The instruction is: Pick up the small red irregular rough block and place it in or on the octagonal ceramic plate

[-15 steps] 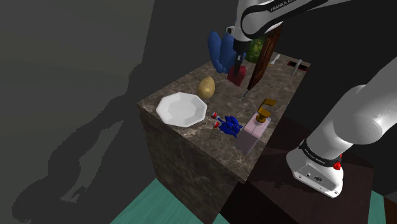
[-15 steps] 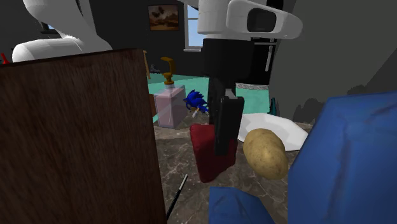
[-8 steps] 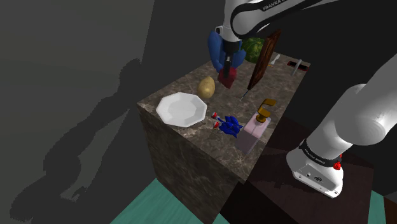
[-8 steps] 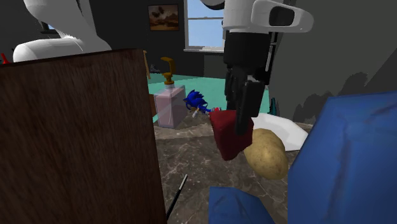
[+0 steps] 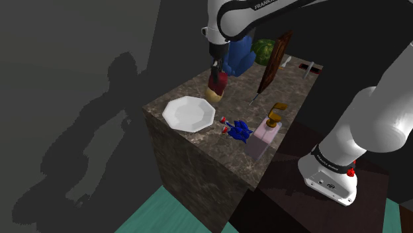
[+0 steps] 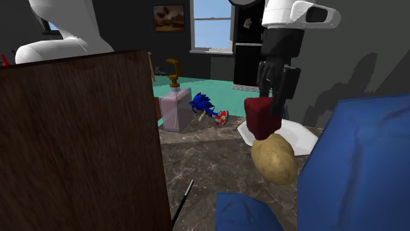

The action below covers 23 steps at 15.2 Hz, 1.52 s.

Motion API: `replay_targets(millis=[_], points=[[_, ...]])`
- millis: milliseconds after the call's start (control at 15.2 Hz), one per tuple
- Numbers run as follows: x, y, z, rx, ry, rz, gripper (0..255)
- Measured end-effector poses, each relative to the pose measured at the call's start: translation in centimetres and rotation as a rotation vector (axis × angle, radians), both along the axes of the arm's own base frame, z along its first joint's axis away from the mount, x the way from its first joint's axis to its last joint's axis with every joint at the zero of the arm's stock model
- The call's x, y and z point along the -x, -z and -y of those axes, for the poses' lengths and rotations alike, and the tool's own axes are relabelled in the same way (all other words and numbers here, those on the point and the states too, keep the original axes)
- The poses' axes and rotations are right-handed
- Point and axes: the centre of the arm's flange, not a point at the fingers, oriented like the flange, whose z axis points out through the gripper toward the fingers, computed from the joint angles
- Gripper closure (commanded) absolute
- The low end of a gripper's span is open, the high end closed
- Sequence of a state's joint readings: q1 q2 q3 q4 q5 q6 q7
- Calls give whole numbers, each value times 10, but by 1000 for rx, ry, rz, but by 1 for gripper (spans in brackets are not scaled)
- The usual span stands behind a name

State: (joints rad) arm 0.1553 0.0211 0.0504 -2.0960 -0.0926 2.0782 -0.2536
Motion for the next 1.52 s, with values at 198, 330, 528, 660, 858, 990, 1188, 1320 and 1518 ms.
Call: replay_targets(millis=[198,330,528,660,858,990,1188,1320,1518], points=[[-10,-4,-38,0,0,-1,255],[-18,-3,-65,0,0,-1,255],[-29,-3,-102,0,0,0,255],[-40,-7,-126,0,0,-1,255],[-46,-1,-148,0,0,-1,255],[-45,8,-152,0,1,-1,255],[-47,24,-152,0,1,-1,255],[-45,35,-153,0,1,-1,255],[-47,50,-154,0,1,-1,255]])
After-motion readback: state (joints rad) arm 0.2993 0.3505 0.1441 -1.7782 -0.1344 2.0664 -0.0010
